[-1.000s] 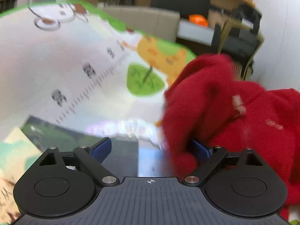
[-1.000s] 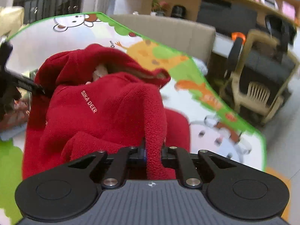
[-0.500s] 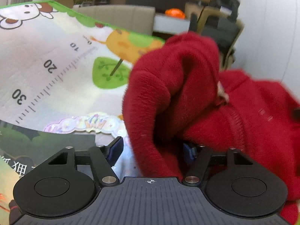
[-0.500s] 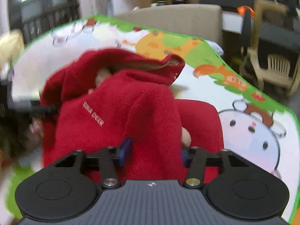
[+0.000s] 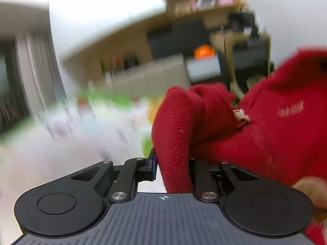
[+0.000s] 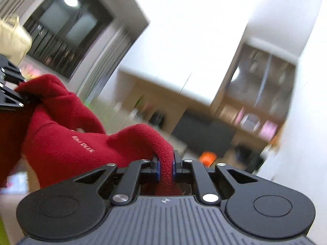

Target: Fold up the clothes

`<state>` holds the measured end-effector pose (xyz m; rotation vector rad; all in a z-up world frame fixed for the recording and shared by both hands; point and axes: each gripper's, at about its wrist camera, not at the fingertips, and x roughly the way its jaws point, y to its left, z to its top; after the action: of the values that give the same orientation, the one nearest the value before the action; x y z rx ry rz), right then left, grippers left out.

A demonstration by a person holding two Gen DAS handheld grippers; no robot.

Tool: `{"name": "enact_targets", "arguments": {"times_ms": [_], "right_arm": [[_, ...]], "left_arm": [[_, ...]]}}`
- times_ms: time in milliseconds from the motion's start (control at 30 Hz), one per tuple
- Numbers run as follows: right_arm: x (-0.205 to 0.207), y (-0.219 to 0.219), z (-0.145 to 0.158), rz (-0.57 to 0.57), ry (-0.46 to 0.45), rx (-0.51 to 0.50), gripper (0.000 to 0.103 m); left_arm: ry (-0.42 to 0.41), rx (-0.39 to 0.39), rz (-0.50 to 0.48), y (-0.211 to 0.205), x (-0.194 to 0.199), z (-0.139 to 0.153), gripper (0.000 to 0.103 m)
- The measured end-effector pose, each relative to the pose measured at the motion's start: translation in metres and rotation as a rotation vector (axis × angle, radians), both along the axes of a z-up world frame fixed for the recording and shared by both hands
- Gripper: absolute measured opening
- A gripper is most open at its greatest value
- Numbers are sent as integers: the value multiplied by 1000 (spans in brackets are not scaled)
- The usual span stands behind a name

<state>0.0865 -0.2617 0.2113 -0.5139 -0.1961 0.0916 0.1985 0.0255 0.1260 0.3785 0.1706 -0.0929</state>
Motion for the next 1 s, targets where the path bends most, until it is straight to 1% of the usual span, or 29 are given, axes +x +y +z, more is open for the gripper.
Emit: {"name": "enact_targets", "arguments": {"times_ms": [67,133,167,233,267,300,367,400,433,500,533,567,600,633,667,700,733,767,800,833,867,900,933,1000], "right_arm": [[-29,-7,21,-6,-95,5,9],[-55,-15,39,-9,-181,18,9],[-63,-18,45,-12,-209,22,9],[-72,-24,55,-17,-242,31,9],[-70,-26,58,-15,-245,37,9],[-64,-26,59,-18,-242,42,9],[-41,-24,53,-22,-198,54,9],[-25,-23,48,-19,-160,60,9],[-4,-19,37,-25,-111,53,9],[42,-10,10,-43,-3,24,11],[71,-4,-7,-47,108,-3,17],[98,-4,-25,-51,239,10,28],[123,-7,-43,-56,365,45,41],[149,-10,-61,-60,491,80,44],[157,-18,-75,-63,566,125,46],[158,-27,-87,-64,617,175,56],[151,-36,-92,-60,632,202,68],[139,-44,-95,-53,629,220,94],[124,-51,-99,-54,615,223,103],[107,-55,-102,-60,603,211,103],[87,-57,-106,-66,603,188,103],[69,-58,-110,-63,609,168,103],[52,-58,-113,-58,616,151,103],[23,-52,-118,-1,636,125,103]], "left_arm": [[-156,67,-26,-2,-45,35,19],[-305,136,-39,-4,-91,65,19],[-369,161,-41,-4,-112,77,20],[-490,204,-30,-2,-149,96,22],[-551,224,-15,0,-166,103,19],[-614,247,20,1,-179,109,20],[-651,242,38,12,-190,121,26],[-647,230,38,17,-191,124,28],[-640,233,42,18,-189,122,31],[-624,281,58,14,-172,106,32],[-594,305,60,12,-157,94,32],[-562,323,58,12,-139,81,34],[-519,341,55,10,-116,65,36],[-413,346,38,11,-87,47,48],[-291,348,19,12,-57,28,54],[-119,287,-8,19,-28,8,54],[65,209,-37,27,2,-13,53],[221,99,-54,39,20,-33,53],[300,1,-51,51,25,-48,53],[344,-84,-55,65,18,-61,56],[371,-137,-71,75,9,-68,70],[389,-168,-89,80,0,-70,80],[406,-196,-106,83,-10,-71,95],[439,-214,-138,81,-34,-66,95]]}}
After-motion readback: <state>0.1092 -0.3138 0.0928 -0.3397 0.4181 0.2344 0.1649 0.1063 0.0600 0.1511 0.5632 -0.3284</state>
